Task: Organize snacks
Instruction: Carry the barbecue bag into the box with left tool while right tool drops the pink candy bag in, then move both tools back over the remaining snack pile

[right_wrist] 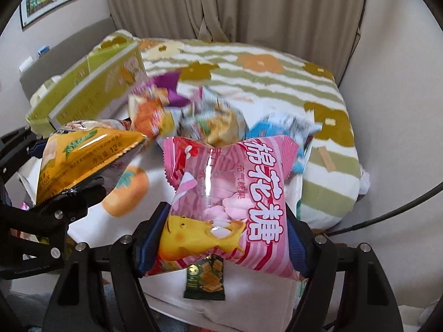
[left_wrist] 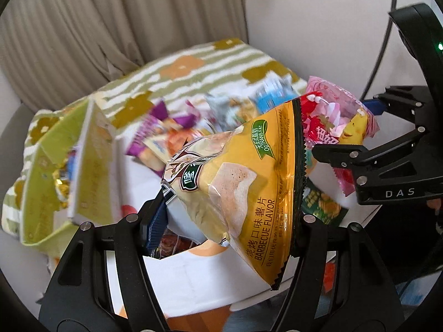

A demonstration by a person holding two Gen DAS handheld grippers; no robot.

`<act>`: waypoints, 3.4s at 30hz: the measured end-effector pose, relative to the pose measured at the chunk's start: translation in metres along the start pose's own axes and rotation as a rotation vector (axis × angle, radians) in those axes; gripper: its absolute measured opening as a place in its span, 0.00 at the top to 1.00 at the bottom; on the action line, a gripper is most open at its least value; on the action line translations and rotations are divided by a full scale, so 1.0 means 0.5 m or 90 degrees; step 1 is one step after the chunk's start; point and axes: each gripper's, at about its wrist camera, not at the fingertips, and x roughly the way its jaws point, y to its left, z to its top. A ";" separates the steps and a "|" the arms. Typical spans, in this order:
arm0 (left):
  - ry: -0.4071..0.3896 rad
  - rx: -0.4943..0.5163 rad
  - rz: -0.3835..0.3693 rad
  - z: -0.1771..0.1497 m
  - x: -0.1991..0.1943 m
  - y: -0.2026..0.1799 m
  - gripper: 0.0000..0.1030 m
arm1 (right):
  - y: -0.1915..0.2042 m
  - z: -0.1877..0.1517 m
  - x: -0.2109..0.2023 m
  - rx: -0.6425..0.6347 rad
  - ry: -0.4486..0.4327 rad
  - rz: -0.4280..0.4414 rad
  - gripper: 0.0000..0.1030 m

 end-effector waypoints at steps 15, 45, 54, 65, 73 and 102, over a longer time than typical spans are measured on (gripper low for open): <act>-0.076 -0.117 0.105 0.026 -0.157 0.349 0.38 | 0.205 0.233 -0.089 -0.072 -0.126 0.073 0.30; 0.078 -0.128 0.030 -0.102 0.048 0.713 0.00 | 0.533 0.449 0.150 0.018 -0.024 0.076 0.30; 0.098 -0.185 0.053 -0.124 0.039 0.734 0.00 | 0.560 0.473 0.205 -0.018 0.008 0.113 0.30; 0.088 -0.214 0.075 -0.108 0.034 0.760 0.00 | 0.589 0.537 0.241 -0.040 -0.014 0.162 0.06; 0.095 -0.225 0.070 -0.125 0.030 0.746 0.00 | 0.589 0.515 0.221 -0.070 -0.034 0.167 0.02; -0.032 -0.129 -0.010 -0.093 -0.139 0.646 0.00 | 0.516 0.386 -0.025 0.037 -0.136 0.064 0.02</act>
